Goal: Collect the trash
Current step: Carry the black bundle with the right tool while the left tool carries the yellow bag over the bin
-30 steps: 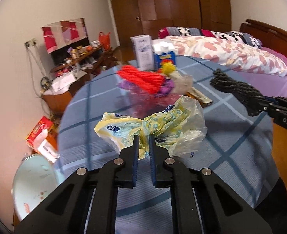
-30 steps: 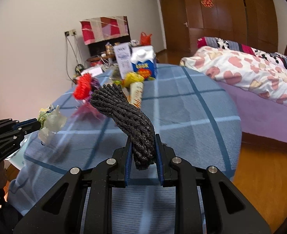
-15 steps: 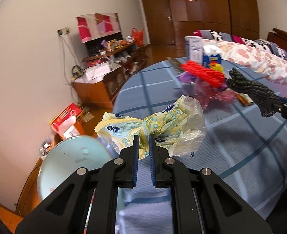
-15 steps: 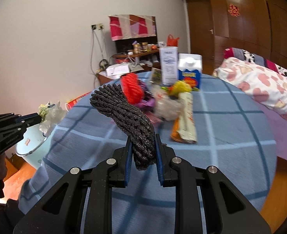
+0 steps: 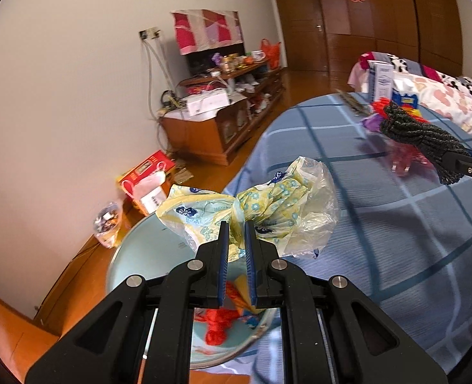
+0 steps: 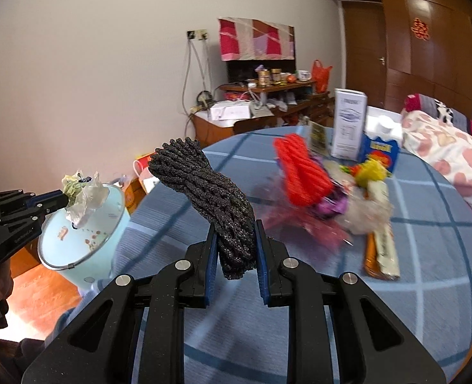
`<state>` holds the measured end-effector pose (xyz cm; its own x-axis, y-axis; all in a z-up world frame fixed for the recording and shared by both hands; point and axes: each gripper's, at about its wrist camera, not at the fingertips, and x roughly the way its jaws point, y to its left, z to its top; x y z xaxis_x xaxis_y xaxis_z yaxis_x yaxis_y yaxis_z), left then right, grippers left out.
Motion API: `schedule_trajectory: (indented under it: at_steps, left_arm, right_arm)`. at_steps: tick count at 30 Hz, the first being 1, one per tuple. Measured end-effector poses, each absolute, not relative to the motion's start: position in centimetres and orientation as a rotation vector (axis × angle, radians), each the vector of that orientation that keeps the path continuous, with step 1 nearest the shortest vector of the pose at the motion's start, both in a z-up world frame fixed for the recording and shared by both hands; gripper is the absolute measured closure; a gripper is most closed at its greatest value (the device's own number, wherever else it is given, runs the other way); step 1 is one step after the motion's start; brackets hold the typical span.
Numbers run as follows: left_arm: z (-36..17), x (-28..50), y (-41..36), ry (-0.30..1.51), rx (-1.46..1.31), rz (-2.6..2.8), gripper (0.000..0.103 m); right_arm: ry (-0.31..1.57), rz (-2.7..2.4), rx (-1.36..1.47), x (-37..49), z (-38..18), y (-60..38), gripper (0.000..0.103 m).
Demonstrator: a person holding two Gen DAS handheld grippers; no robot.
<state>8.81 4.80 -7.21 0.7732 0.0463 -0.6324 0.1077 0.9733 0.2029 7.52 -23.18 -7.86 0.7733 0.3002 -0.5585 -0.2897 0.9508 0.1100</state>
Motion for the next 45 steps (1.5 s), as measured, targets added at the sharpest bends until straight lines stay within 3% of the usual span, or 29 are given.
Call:
schedule_trajectory:
  at_steps: [45]
  left_arm:
    - [-8.1, 8.3, 15.5, 0.731, 0.177, 0.204, 0.093]
  right_arm:
    - [0.637, 0.518, -0.129, 11.1, -7.8, -9.8, 0.081]
